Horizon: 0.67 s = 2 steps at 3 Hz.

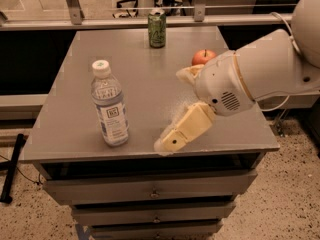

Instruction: Knock blue plastic bottle over

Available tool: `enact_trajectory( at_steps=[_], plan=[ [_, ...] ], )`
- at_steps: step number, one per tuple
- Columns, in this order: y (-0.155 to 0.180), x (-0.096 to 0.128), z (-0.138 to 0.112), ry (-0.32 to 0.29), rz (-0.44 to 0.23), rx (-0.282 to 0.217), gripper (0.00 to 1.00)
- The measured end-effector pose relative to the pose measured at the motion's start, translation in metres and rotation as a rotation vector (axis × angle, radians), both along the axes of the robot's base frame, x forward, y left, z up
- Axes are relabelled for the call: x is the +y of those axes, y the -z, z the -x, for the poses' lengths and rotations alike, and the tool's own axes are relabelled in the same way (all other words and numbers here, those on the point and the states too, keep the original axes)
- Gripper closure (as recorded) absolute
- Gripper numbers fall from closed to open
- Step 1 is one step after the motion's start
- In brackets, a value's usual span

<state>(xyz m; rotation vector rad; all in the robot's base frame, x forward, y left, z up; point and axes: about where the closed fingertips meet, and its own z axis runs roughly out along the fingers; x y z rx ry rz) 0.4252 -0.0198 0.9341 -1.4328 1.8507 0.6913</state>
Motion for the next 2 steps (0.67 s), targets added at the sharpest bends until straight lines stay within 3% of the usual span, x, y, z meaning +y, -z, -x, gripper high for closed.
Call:
enact_trajectory(
  at_steps=[1, 2],
  plan=[
    [0.0, -0.001, 0.0, 0.0, 0.005, -0.002, 0.0],
    [0.007, 0.015, -0.006, 0.007, -0.061, -0.029, 0.0]
  ],
)
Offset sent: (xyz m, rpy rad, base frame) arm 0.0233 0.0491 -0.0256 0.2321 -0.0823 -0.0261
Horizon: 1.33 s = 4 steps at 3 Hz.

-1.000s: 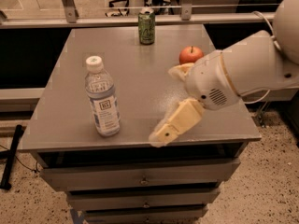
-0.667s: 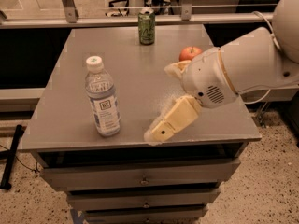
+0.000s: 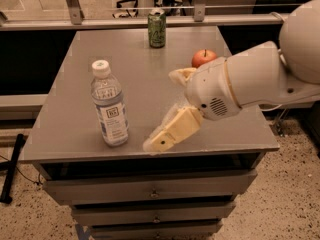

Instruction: Knock blue plastic bottle over

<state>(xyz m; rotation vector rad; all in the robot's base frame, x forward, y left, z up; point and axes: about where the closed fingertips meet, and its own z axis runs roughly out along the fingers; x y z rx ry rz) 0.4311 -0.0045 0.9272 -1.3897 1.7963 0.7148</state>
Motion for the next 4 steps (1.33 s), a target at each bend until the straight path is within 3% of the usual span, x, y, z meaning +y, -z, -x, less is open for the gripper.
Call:
enact_trajectory(
  at_steps=[2, 3, 4],
  plan=[
    [0.025, 0.07, -0.041, -0.026, -0.225, -0.087, 0.0],
    [0.036, 0.09, -0.053, -0.052, -0.299, -0.117, 0.16],
    [0.044, 0.099, -0.061, -0.073, -0.349, -0.136, 0.39]
  ],
)
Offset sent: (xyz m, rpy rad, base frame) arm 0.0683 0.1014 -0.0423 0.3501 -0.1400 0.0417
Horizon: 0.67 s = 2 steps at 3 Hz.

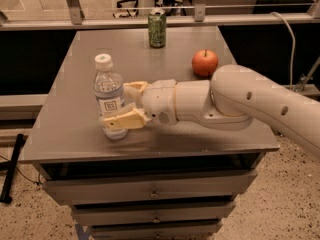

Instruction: Knock blue plastic bottle over

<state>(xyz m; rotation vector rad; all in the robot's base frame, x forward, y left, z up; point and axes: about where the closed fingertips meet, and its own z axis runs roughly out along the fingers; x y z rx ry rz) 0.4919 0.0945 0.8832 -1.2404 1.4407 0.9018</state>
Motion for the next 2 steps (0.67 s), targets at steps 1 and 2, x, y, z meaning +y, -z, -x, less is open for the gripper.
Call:
enact_trajectory(
  at_steps=[1, 2],
  plan=[
    [0.0029, 0.0013, -0.0061, -0.009, -0.023, -0.009, 0.62],
    [-0.0041, -0.0047, -0.0161, -0.009, -0.007, -0.014, 0.86]
  ],
)
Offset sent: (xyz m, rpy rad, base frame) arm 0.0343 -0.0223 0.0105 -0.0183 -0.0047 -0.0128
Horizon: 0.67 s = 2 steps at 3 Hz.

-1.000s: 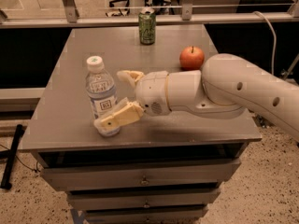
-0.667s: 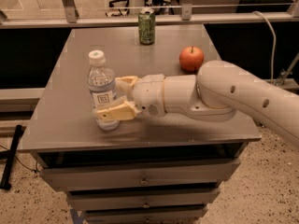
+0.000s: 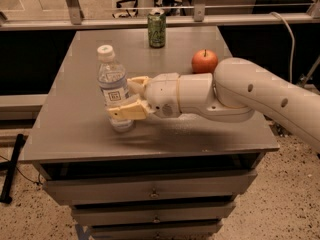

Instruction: Knock blue plastic bottle over

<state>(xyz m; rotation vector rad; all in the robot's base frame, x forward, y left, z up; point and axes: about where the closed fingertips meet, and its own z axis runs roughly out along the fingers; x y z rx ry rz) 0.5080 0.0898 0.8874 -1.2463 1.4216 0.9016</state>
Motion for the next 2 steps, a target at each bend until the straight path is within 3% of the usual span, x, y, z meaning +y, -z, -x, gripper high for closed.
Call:
enact_trajectory(
  at_steps=[1, 2],
  plan=[
    [-0.021, -0.011, -0.016, -0.005, 0.078, -0.006, 1.0],
    [-0.045, -0.021, -0.033, -0.034, 0.226, -0.003, 1.0]
  ],
)
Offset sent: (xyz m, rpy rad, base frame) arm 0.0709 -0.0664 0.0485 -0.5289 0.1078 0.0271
